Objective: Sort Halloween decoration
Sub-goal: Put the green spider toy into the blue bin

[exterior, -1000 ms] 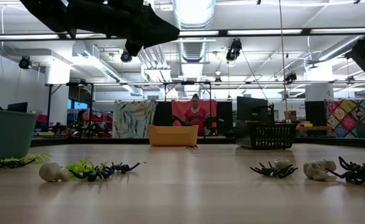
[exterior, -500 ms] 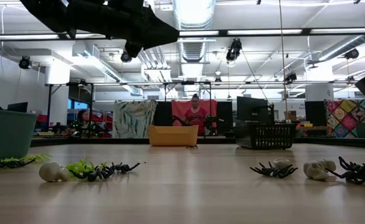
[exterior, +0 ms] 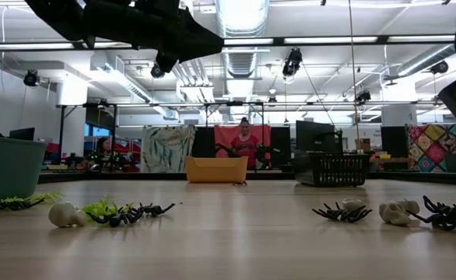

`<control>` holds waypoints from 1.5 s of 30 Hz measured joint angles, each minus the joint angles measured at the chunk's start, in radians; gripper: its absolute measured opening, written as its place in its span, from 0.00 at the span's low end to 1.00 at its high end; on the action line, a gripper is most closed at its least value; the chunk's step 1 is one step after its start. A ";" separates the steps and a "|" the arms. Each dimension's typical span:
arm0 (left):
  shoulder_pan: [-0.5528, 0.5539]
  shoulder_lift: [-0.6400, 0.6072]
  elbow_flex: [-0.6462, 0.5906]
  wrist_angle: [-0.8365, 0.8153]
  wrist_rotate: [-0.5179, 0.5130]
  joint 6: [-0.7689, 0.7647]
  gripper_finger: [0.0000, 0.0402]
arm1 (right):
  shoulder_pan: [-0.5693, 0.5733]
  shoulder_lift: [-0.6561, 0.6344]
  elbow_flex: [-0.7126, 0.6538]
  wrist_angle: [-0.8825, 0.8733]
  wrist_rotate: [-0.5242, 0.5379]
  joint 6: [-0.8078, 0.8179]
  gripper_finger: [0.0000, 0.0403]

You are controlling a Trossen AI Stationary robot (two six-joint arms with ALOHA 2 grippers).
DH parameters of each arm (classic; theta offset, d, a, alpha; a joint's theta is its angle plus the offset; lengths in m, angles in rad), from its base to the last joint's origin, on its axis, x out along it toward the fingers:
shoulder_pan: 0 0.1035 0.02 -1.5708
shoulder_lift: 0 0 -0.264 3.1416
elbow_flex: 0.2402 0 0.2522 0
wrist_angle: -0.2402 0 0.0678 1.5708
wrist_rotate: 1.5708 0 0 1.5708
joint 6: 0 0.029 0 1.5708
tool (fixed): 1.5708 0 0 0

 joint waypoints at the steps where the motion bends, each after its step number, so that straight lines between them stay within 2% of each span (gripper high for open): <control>1: 0.000 0.000 0.000 0.000 0.000 0.000 0.22 | 0.000 0.001 -0.001 0.000 0.000 -0.004 0.03; 6: 0.000 0.000 0.000 0.001 0.000 -0.007 0.22 | -0.004 -0.020 0.002 -0.042 0.011 -0.021 0.02; 15: -0.035 0.000 0.000 0.005 0.000 -0.048 0.22 | -0.049 -0.172 0.006 -0.040 0.160 -0.053 0.02; 20: -0.074 0.000 0.000 0.005 0.000 -0.049 0.22 | -0.050 -0.223 0.005 -0.024 0.329 -0.116 0.02; 24: -0.100 0.000 0.000 0.003 0.000 -0.049 0.22 | -0.053 -0.210 0.005 0.002 0.478 -0.163 0.02; 26: -0.107 0.000 0.000 -0.004 -0.001 -0.049 0.22 | -0.056 -0.196 0.005 0.027 0.516 -0.215 0.02; 33: -0.110 0.000 0.000 -0.014 -0.015 -0.049 0.22 | -0.095 -0.137 0.004 0.017 0.469 -0.301 0.08; 45: -0.111 0.000 0.000 -0.027 -0.036 -0.048 0.22 | -0.101 -0.143 0.003 -0.045 0.422 -0.264 0.22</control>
